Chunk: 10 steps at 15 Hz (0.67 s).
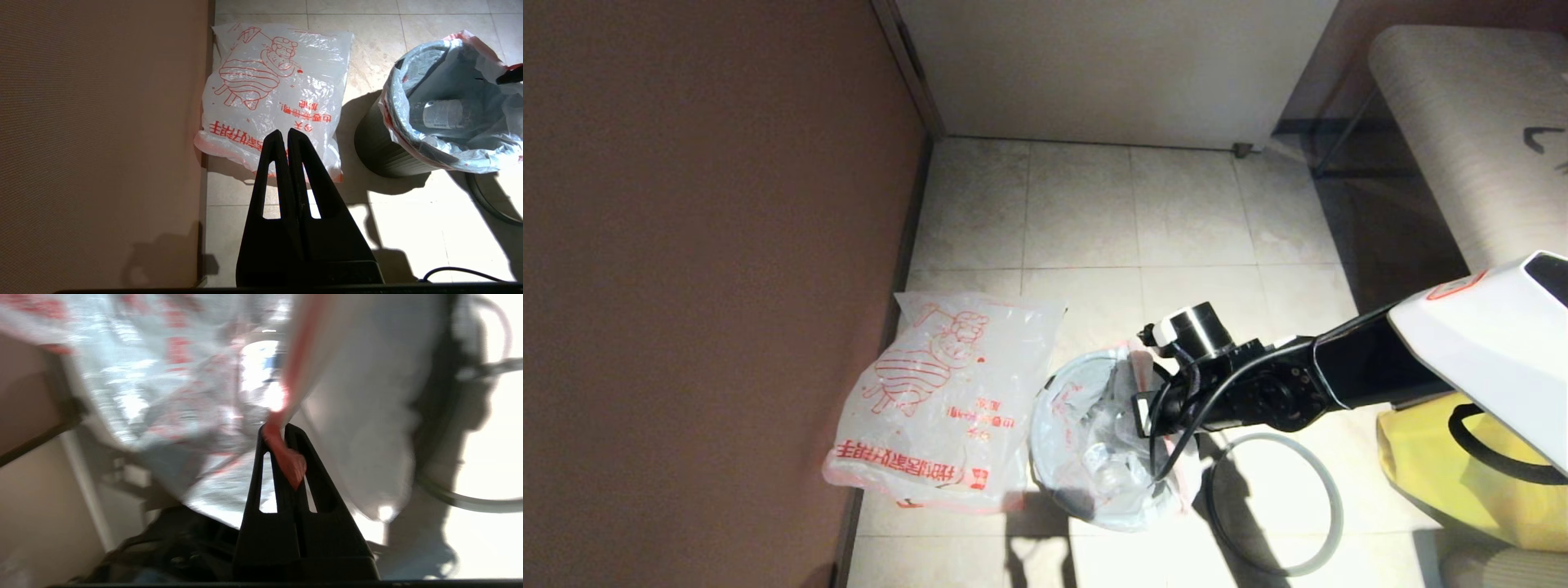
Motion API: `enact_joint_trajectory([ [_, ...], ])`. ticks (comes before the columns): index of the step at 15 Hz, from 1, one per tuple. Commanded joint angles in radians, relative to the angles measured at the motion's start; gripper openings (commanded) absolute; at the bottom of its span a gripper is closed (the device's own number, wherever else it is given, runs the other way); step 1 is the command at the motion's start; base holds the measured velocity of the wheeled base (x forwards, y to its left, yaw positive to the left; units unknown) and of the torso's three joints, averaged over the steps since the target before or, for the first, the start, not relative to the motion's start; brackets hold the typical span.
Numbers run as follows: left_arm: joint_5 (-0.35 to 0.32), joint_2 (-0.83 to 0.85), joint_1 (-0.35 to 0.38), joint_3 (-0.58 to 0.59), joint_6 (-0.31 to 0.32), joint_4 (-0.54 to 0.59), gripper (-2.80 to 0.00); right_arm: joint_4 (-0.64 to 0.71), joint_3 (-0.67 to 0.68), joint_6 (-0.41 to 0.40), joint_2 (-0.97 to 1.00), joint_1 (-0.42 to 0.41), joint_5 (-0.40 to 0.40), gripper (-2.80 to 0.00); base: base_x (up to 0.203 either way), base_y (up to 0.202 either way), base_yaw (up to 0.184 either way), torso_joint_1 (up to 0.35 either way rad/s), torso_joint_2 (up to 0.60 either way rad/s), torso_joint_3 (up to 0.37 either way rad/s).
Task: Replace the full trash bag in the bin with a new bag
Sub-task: Place the trash bag on the floor
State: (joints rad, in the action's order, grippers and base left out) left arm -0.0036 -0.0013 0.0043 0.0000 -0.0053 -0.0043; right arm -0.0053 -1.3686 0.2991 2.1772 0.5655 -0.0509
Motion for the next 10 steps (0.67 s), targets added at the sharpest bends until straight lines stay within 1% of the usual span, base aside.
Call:
enact_joint_trajectory([
  [1,-0.001,0.0,0.0,0.0,-0.001,0.0,-2.8,-0.001,0.014,-0.001,-0.016,-0.012,-0.006,-2.8,0.0,0.0,0.0,0.0,0.0,0.0],
  [4,0.001,0.0,0.0,0.0,-0.001,0.0,-2.8,0.001,0.014,0.004,-0.063,-0.01,-0.005,-2.8,0.0,0.0,0.0,0.0,0.0,0.0],
  [7,0.0,0.0,0.0,0.0,-0.001,0.0,-2.8,0.002,0.015,0.029,-0.108,-0.005,0.009,-2.8,0.0,0.0,0.0,0.0,0.0,0.0],
  [8,0.001,0.0,0.0,0.0,-0.001,0.0,-2.8,0.002,0.014,0.033,-0.128,-0.004,0.036,-2.8,0.0,0.0,0.0,0.0,0.0,0.0],
  [10,0.001,0.0,0.0,0.0,-0.001,0.0,-2.8,0.005,0.014,0.071,-0.158,-0.004,0.095,-2.8,0.0,0.0,0.0,0.0,0.0,0.0],
])
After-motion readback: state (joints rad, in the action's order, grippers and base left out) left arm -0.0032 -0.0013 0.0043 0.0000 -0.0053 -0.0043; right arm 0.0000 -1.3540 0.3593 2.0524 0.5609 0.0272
